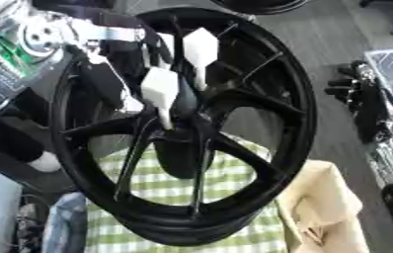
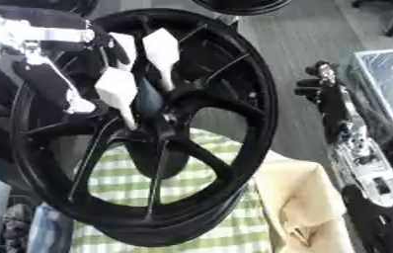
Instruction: Pull the pin out of the wheel hub.
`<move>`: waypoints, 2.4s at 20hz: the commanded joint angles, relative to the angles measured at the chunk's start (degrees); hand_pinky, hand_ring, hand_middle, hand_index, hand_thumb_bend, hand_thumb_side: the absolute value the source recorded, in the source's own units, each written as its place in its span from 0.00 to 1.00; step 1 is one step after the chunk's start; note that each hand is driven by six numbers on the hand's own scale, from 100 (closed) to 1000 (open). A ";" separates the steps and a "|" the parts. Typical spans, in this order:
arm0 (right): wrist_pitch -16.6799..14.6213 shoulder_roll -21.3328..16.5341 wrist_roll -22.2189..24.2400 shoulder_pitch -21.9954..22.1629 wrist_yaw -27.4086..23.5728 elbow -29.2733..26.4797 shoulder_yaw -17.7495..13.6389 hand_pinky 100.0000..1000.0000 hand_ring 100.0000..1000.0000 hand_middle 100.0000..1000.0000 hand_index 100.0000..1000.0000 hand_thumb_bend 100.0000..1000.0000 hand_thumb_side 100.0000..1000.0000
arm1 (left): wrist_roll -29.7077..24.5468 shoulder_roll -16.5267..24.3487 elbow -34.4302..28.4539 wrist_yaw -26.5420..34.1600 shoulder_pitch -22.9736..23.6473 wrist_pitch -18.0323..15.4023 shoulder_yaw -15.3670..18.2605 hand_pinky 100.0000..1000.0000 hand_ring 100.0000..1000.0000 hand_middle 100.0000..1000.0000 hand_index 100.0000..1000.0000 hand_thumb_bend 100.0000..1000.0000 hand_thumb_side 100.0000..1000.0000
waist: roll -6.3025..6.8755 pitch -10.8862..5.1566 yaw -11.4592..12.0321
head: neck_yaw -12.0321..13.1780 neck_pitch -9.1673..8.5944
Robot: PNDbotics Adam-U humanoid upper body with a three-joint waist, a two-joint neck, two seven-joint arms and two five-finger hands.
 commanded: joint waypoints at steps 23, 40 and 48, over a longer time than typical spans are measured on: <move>0.16 -0.81 -0.15 -0.53 0.42 -0.44 -0.12 0.92 0.68 0.58 0.80 0.00 0.92 | -4.76 0.17 0.89 -1.21 -0.98 -2.37 0.41 0.62 0.52 0.57 0.69 0.29 0.00 | -0.27 -0.75 -0.15 | 0.54 -0.77; 0.16 -0.71 -0.11 -0.32 0.44 -0.38 -0.10 0.92 0.68 0.58 0.80 0.00 0.93 | -3.33 -0.32 0.86 -5.21 -1.11 -5.93 1.65 0.49 0.32 0.33 0.41 0.26 0.00 | -0.37 -0.76 -0.28 | 0.83 -0.65; 0.20 -0.68 -0.03 -0.38 0.52 -0.34 -0.05 0.92 0.68 0.58 0.80 0.00 0.93 | -1.75 -0.08 0.01 -5.42 -1.49 -6.01 2.99 0.46 0.28 0.27 0.34 0.29 0.00 | -0.28 -0.70 -0.15 | 0.84 -0.54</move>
